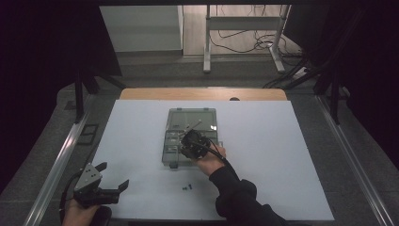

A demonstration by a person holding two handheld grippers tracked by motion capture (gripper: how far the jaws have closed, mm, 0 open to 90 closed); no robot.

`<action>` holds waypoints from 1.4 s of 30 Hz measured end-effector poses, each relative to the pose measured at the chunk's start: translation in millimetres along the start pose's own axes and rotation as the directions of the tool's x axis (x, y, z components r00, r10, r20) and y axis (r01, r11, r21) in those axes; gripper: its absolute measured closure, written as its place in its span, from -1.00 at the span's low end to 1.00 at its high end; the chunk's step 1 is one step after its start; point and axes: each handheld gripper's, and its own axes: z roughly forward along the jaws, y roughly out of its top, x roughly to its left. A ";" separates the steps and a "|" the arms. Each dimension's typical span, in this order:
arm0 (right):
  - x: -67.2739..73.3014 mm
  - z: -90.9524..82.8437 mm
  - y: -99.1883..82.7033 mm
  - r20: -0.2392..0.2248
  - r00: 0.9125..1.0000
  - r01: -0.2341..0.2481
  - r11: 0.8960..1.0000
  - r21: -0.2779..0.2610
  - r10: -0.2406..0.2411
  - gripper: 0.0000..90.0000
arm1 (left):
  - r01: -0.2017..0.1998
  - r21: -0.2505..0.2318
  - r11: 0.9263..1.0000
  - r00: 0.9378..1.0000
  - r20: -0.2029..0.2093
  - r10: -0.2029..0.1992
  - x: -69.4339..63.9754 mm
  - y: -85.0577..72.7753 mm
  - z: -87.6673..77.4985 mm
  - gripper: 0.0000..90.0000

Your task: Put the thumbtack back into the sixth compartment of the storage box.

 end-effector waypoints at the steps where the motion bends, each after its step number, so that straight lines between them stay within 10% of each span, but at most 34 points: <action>1: 0.4 1.8 0.2 0.000 1.000 0.002 1.000 0.003 -0.002 0.83 | 0.000 0.000 1.000 1.000 0.000 0.000 0.0 0.0 0.0 -1.00; 42: 16.7 -36.5 -28.0 0.063 0.998 0.017 0.999 -0.050 -0.014 -0.90 | -0.005 0.001 1.000 1.000 -0.005 0.005 -0.8 0.3 0.2 -1.00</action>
